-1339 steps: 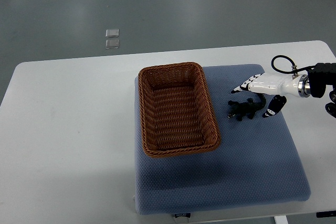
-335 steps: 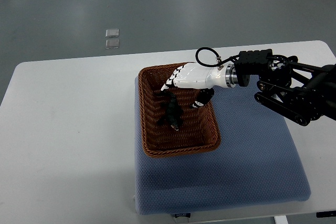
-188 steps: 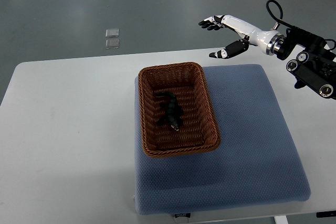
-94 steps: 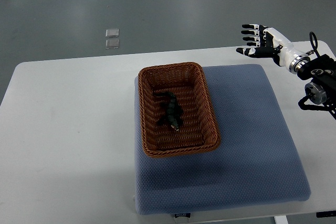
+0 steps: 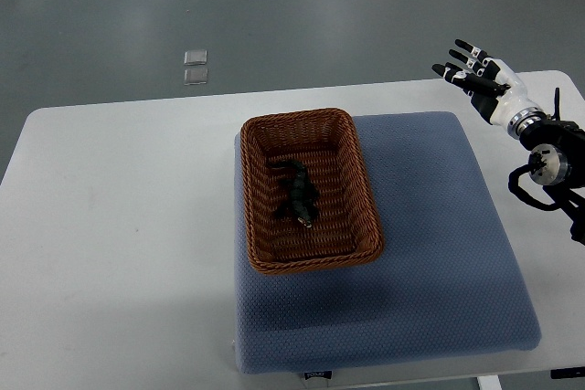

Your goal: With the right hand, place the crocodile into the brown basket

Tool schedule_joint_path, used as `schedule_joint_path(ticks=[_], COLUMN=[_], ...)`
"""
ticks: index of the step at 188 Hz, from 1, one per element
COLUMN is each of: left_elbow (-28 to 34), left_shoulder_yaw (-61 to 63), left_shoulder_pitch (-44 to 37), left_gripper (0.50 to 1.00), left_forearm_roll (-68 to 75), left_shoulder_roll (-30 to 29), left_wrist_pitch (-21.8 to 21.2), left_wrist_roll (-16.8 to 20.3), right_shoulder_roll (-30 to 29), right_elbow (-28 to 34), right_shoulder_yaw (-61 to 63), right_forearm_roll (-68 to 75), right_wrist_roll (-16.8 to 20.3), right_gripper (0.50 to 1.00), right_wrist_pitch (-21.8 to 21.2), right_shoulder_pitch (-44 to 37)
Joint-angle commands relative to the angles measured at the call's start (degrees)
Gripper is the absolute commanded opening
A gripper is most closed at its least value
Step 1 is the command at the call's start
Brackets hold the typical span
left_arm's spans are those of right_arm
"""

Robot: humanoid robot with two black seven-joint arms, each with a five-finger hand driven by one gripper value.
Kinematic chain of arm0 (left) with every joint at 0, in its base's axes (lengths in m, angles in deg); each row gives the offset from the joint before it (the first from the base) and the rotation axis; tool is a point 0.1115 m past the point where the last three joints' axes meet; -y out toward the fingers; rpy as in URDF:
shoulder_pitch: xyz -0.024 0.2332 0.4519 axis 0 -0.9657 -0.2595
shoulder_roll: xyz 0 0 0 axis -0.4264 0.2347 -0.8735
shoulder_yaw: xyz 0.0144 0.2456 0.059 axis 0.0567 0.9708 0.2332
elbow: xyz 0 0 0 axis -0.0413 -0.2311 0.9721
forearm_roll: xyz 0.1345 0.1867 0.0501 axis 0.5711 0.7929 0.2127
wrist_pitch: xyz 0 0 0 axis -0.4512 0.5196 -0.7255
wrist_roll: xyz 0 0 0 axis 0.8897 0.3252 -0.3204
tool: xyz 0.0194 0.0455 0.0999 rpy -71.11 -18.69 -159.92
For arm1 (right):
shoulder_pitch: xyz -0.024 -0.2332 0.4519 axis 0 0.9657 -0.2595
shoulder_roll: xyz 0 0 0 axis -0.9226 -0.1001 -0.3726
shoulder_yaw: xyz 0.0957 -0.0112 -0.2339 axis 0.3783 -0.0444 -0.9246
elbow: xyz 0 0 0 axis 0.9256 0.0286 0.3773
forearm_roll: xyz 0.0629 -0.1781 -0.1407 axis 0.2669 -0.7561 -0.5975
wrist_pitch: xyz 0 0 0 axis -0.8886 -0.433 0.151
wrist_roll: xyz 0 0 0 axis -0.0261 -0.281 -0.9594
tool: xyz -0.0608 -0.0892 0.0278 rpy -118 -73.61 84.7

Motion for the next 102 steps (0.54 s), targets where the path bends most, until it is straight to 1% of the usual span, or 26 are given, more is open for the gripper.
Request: schedule_joint_path(ticks=[1, 102], left_elbow=[0.0, 0.0], left_shoulder_yaw=[0.0, 0.0], left_shoulder_pitch=[0.06, 0.06], left_gripper=[1.0, 1.0], left_forearm_roll=[0.0, 0.0], left_shoulder_roll=[0.0, 0.0], left_wrist_pitch=[0.0, 0.0], left_wrist_roll=[-0.02, 0.06], right_shoulder_roll=[-0.03, -0.21], right_elbow=[-0.08, -0.17], right_shoulder_yaw=[0.06, 0.06], right_forearm_roll=[1.15, 1.15], right_wrist_roll=[-0.17, -0.52], right_gripper=[0.93, 0.93], right_wrist_pitch=[-0.08, 0.27], right_shoulder_pitch=[0.34, 1.22])
